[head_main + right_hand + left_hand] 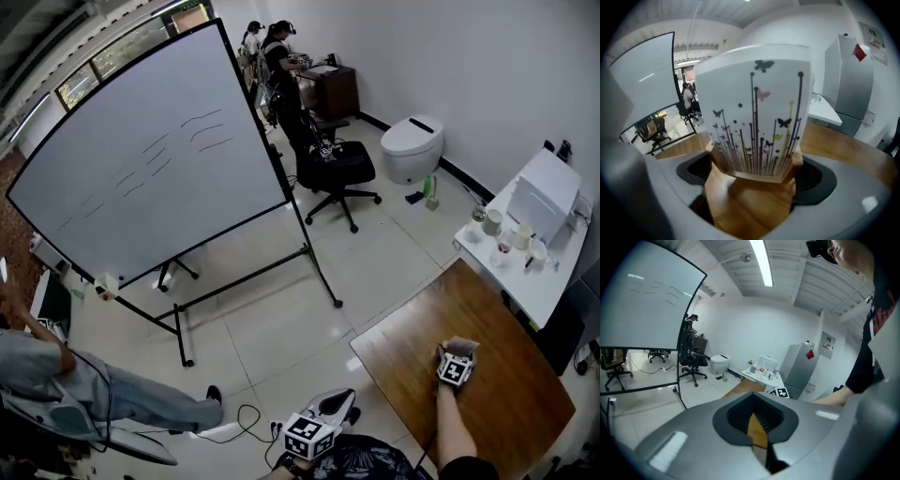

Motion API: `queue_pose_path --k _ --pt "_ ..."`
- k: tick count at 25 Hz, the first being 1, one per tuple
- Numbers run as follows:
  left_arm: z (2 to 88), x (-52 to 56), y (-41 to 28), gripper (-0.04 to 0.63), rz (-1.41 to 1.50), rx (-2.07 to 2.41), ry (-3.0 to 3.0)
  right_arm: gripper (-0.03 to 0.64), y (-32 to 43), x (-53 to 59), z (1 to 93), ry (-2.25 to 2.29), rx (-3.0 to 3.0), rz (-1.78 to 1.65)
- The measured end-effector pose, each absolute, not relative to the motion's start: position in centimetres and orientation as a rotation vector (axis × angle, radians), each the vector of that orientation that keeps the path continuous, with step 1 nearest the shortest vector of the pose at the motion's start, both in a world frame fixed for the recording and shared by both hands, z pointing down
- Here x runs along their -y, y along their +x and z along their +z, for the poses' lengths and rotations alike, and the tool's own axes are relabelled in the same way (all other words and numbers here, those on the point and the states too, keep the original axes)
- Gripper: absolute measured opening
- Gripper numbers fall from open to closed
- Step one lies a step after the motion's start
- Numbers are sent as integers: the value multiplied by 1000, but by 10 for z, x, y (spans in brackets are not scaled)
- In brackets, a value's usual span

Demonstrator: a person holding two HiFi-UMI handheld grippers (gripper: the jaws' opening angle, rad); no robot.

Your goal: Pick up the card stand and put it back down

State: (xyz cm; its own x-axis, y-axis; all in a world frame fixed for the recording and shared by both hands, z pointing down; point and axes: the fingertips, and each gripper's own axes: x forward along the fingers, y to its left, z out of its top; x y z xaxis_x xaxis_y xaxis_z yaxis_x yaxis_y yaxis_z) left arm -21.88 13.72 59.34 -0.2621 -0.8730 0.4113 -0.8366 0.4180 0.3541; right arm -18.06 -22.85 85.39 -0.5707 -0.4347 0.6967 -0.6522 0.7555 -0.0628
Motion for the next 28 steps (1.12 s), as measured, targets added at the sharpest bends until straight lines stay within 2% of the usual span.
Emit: queue_pose_path --k 10,15,16,17,19,22,27,28 --pt "586 -123 -206 -2 -51 2101 1509 526 -196 220 905 712 2174 373" --pt "595 -117 -186 -2 84 2041 1621 531 -196 216 906 689 2145 480" --pt "598 -117 -184 -2 100 2031 1622 534 -198 213 905 668 2148 497" --pt "599 -117 -184 -2 101 2022 1617 570 -199 209 903 649 2157 526" --pt "599 -114 -184 -2 78 2006 1615 580 -194 199 898 629 2185 622" --pt "599 -98 -183 -2 25 1940 1723 580 -160 185 871 669 2241 786" --pt "584 -65 -165 -3 -16 1789 1901 576 -46 151 777 848 2393 956" --pt "584 -57 -161 -3 -13 1767 1921 525 -24 148 753 879 2438 964"
